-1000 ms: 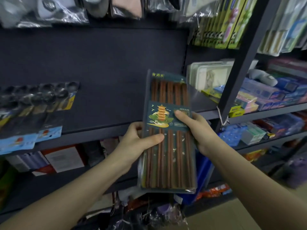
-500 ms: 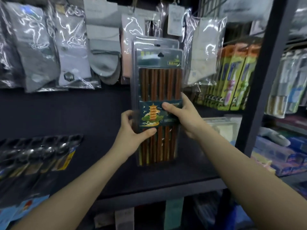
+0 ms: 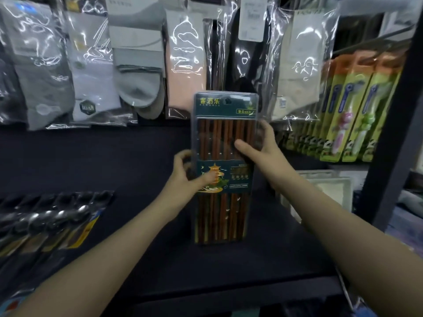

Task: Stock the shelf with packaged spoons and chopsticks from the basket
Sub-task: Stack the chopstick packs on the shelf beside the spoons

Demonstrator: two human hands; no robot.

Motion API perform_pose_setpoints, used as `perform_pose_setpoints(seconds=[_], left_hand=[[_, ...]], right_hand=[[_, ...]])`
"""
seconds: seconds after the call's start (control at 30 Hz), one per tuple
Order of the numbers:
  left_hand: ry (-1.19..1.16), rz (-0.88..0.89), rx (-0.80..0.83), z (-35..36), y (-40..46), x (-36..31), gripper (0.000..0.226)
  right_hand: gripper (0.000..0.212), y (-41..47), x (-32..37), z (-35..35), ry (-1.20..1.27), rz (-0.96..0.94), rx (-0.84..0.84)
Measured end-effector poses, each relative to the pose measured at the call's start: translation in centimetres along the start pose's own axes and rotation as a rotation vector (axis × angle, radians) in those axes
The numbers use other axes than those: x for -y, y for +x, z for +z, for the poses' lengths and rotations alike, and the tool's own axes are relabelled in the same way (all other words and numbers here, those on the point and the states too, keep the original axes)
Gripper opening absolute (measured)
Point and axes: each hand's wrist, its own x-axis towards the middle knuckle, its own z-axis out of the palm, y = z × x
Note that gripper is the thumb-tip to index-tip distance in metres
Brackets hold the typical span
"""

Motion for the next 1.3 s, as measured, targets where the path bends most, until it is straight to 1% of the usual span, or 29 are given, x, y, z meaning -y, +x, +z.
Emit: perform_pose_setpoints(seconds=[0.07,0.1,0.17,0.2,0.23,0.3,0.33,0.37,0.43,0.47,0.53,0.57,0.6,0.67,0.7,0.73,0.77,0.8,0.87,0.93,1.0,1.07,1.13,1.2,1.3], left_hand=[[-0.039,0.066,-0.045,-0.2,1.1,-2.1,0.059],[-0.044,0.101,-0.061,-0.2,1.6,-3.1,0.058],[-0.045,0.147,-0.077,-0.2,2.3,-4.3,0.059],[-0.037,0.153,-0.069,-0.1,2.4,-4.7,0.06],[-0.028,0.153,-0.057,-0.1,2.5,-4.8,0.062],[-0.018,0.151,-0.052,-0.1,2.5,-4.8,0.062],[-0.015,0.149,-0.057,-0.1,2.5,-4.7,0.06],[-0.013,0.147,-0.062,-0.1,2.5,-4.7,0.059],[-0.009,0.148,-0.072,-0.1,2.4,-4.7,0.058],[-0.01,0.149,-0.081,0.0,2.3,-4.6,0.059],[-0.022,0.147,-0.089,0.2,2.0,-4.1,0.06],[-0.014,0.145,-0.08,0.3,1.7,-3.6,0.063],[0.013,0.144,-0.066,0.4,1.3,-3.0,0.068],[0.105,0.126,-0.024,0.5,0.1,-1.4,0.081],[0.155,0.112,-0.003,0.5,-0.5,-0.4,0.088],[0.201,0.1,0.017,0.5,-1.2,0.6,0.093],[0.235,0.088,0.032,0.7,-1.8,1.5,0.097],[0.254,0.077,0.038,0.8,-2.3,2.2,0.099],[0.243,0.068,0.019,1.2,-2.9,2.9,0.098],[0.205,0.064,-0.008,1.5,-3.1,2.8,0.095],[0.179,0.06,-0.017,2.1,-3.4,2.5,0.095],[0.171,0.064,-0.016,2.9,-3.8,2.2,0.096],[0.181,0.067,-0.003,3.9,-4.4,2.2,0.097],[0.191,0.069,0.019,4.6,-4.6,2.1,0.102],[0.224,0.101,0.031,5.5,-4.7,1.6,0.106]], right_hand=[[0.089,0.8,1.8,0.3,-0.172,-0.206,-0.052],[0.087,1.2,2.8,0.5,-0.323,-0.316,-0.1],[0.079,1.9,4.9,1.0,-0.699,-0.515,-0.222],[0.076,2.2,5.8,1.3,-0.862,-0.595,-0.236],[0.074,2.4,6.9,1.7,-0.999,-0.645,-0.194],[0.075,3.1,8.6,2.1,-1.188,-0.676,-0.022],[0.076,3.5,9.2,2.1,-1.235,-0.677,0.05],[0.078,4.0,9.6,1.9,-1.256,-0.678,0.085],[0.083,4.6,9.1,0.9,-1.202,-0.667,0.044],[0.081,4.6,8.4,0.2,-1.106,-0.636,0.003],[0.075,3.8,6.3,-0.7,-0.798,-0.549,-0.061],[0.077,3.3,5.3,-0.8,-0.642,-0.511,-0.082],[0.083,2.9,4.4,-0.8,-0.512,-0.467,-0.09],[0.104,2.3,3.2,-0.5,-0.297,-0.343,-0.057],[0.11,1.9,2.8,-0.4,-0.199,-0.274,-0.023],[0.111,1.4,2.3,-0.1,-0.101,-0.206,0.012],[0.107,0.9,1.7,0.1,-0.012,-0.139,0.035],[0.097,0.2,1.0,0.3,0.05,-0.07,0.044],[0.073,-1.4,-0.6,1.0,0.093,0.045,0.039],[0.059,-2.5,-1.8,1.3,0.117,0.114,0.007],[0.047,-2.9,-1.9,1.0,0.11,0.107,-0.036],[0.041,-3.1,-1.4,0.2,0.096,0.071,-0.049],[0.038,-3.6,-1.2,-0.8,0.082,0.048,-0.061],[0.042,-4.6,-1.8,-1.4,0.065,0.074,-0.073],[0.068,-6.4,-3.4,-1.9,-0.042,0.146,-0.019]])
